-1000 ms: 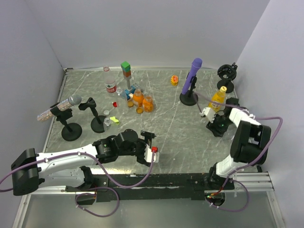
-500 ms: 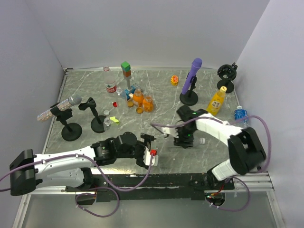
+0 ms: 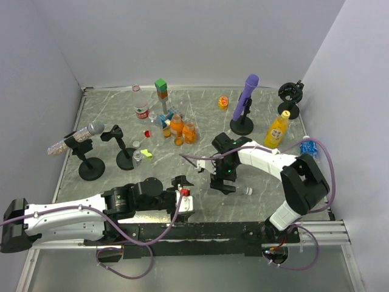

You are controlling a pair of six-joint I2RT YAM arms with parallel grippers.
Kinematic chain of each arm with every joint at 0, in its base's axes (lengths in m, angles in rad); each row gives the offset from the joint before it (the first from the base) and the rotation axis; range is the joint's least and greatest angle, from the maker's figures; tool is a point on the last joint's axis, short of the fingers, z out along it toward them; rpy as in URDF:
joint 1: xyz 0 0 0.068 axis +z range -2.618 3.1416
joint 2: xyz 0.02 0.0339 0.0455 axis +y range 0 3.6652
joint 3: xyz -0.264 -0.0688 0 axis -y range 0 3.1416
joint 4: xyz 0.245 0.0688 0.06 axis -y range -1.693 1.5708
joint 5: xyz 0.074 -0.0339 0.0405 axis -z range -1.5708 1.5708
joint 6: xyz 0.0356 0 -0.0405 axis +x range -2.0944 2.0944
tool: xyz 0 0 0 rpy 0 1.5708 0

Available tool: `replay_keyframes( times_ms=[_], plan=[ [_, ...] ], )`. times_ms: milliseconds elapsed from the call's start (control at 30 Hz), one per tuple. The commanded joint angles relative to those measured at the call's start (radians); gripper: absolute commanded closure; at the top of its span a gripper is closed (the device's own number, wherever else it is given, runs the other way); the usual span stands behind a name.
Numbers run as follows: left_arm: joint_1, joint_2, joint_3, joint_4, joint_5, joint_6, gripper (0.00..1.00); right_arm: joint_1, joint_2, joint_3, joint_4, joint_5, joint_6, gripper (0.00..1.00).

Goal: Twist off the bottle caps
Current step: Pick up the plastic bottle at the corner of the board.

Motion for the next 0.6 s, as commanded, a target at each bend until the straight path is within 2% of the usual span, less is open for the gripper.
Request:
replay_keyframes(
  times_ms=[0,67,233,367,467,567],
  plan=[
    [-0.005,0.018,0.010,0.023,0.001,-0.075,0.02,-0.067,-0.121,0.043,-0.043,-0.086,0.048,0.00],
    [-0.005,0.064,0.041,0.008,0.000,-0.035,0.02,-0.137,-0.184,0.047,-0.057,-0.146,0.048,0.01],
    [0.001,0.272,0.165,-0.030,-0.023,0.124,0.03,-0.387,-0.400,0.026,-0.081,-0.410,0.054,0.01],
    [0.044,0.473,0.291,-0.025,0.001,0.224,0.03,-0.571,-0.594,-0.075,0.052,-0.605,0.164,0.01],
    [0.108,0.611,0.381,-0.017,0.053,0.296,0.03,-0.679,-0.682,-0.152,0.149,-0.668,0.261,0.01],
    [0.171,0.745,0.490,-0.041,0.149,0.365,0.03,-0.723,-0.687,-0.158,0.133,-0.705,0.261,0.01]
  ],
)
